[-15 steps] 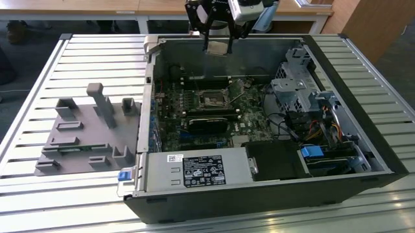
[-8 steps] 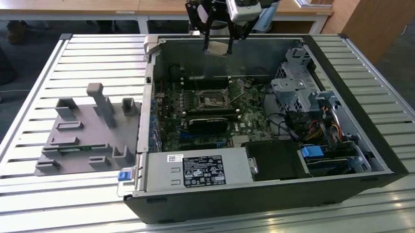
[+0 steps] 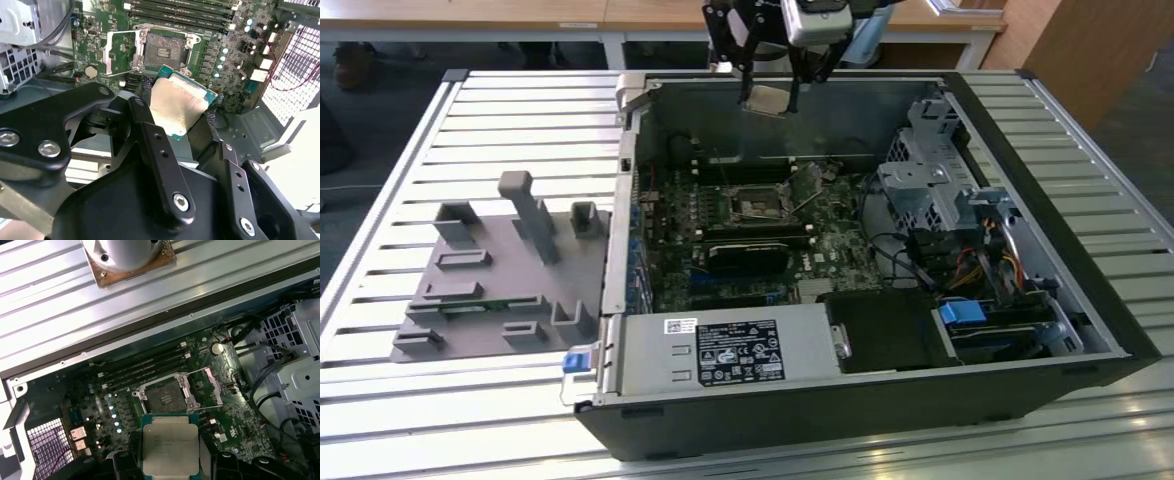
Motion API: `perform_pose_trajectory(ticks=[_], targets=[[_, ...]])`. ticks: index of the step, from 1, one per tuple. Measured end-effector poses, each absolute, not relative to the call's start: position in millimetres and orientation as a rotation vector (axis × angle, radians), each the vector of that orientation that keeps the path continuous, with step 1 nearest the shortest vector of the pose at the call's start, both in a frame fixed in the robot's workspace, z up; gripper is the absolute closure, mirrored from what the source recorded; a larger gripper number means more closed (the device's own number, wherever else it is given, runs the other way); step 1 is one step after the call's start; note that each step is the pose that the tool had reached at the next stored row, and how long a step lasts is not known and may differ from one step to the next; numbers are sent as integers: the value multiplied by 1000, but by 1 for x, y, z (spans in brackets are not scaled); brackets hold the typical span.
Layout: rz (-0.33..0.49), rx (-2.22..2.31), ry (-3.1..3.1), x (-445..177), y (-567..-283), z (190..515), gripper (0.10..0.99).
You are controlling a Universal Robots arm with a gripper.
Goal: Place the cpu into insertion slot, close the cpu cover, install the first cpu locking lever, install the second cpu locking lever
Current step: 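Place the cpu into insertion slot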
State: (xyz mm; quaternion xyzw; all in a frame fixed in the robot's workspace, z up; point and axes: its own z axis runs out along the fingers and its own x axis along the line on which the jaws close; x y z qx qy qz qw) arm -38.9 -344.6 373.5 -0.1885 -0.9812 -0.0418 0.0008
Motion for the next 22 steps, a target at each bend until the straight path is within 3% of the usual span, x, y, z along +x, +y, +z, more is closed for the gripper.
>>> perform_pose_trajectory(ticks=[22], targets=[[-126, -889, -3018, -39, -345, 372, 545]])
